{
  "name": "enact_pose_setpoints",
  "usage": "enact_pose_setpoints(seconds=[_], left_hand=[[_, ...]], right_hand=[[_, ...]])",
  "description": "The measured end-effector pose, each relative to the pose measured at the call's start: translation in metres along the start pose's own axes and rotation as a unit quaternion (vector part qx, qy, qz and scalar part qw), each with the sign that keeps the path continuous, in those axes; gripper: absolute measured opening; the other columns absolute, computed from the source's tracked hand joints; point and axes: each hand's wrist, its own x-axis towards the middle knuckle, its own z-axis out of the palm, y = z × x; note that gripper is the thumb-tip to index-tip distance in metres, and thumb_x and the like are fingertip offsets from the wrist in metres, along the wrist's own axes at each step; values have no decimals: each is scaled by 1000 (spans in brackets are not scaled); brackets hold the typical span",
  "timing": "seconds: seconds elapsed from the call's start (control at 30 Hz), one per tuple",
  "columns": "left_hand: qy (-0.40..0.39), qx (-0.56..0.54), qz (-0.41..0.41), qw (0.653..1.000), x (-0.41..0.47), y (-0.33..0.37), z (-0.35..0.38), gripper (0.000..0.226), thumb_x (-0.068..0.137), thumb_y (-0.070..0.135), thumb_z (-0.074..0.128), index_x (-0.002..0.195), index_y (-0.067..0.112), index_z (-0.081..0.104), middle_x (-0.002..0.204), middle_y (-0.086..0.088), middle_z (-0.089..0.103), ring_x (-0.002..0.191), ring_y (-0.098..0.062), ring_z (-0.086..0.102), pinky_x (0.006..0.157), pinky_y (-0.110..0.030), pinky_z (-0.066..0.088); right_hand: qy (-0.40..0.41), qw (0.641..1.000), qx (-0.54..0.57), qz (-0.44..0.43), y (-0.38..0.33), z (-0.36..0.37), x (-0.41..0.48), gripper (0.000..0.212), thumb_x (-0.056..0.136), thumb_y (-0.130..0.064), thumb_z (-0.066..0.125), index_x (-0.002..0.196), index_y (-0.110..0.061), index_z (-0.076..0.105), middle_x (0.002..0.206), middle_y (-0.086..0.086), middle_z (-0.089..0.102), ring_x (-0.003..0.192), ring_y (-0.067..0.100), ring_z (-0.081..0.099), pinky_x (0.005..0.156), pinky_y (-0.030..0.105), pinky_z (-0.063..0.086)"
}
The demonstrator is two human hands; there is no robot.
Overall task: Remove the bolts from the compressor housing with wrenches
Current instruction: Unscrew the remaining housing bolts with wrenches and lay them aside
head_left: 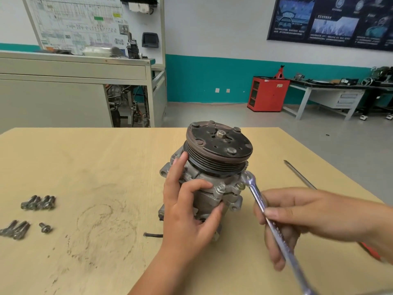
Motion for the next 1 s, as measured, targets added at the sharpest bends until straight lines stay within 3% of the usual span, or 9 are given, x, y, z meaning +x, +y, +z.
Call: enact_pose_setpoints(seconds=[0.1,0.17,0.43,0.53,0.7,0.77,0.87,0.93,1.0], left_hand=[[1,1,0,1000,0,-1,1,33,75,32,68,103,27,50,150,-7,27,142,-27,27,112,-43,29],[2,-4,-1,1000,0,-2,1,34,75,32,69,103,27,50,151,-6,27,142,-28,27,112,-45,29],[11,-11,-5,1000,-2,0,3,31,76,33,64,102,26,50,150,-13,30,142,-26,28,112,-43,30],[7,-7,-9,1000,-1,0,2,34,73,32,67,102,27,50,150,-7,29,142,-25,28,110,-45,31],[15,9,-8,1000,0,2,2,35,73,36,70,101,28,50,148,-2,27,141,-27,28,109,-47,32],[16,12,-5,1000,1,1,2,34,74,37,69,101,28,50,147,-2,27,140,-28,29,109,-47,31],[14,13,-2,1000,0,1,2,32,76,36,67,101,28,51,147,-1,27,139,-29,30,111,-42,30],[12,9,-5,1000,-1,0,2,31,76,35,67,102,28,50,148,2,26,140,-28,29,113,-35,28],[12,8,-5,1000,-2,0,3,32,76,35,67,102,29,50,148,2,26,139,-29,29,114,-29,25]], right_hand=[[-46,987,151,-38,0,27,5,26,91,-38,53,95,-14,43,80,6,73,73,17,72,63,20,55],[-22,980,197,-35,-3,42,11,24,89,-35,53,95,-13,44,74,7,73,66,16,71,58,20,55],[60,977,203,-17,-12,59,24,29,87,-38,50,93,-10,44,59,7,68,48,16,66,42,18,49],[61,988,143,21,-13,48,23,32,78,-40,48,92,-11,44,54,6,66,42,13,63,39,17,47],[14,994,-62,94,-24,13,17,30,85,-51,46,85,-22,54,52,1,64,42,11,62,41,15,45],[43,977,-180,101,-28,0,17,31,81,-57,47,73,-29,59,50,-4,60,42,10,58,46,23,46],[153,910,-378,71,-31,-23,14,40,69,-68,44,67,-32,63,49,-9,47,48,8,43,56,33,41],[192,894,-402,48,-32,-35,6,42,67,-70,42,70,-33,63,51,-10,41,51,6,36,54,22,34],[159,933,-318,52,-27,-36,-3,39,77,-67,47,72,-32,64,51,-12,46,52,4,42,57,23,38]])
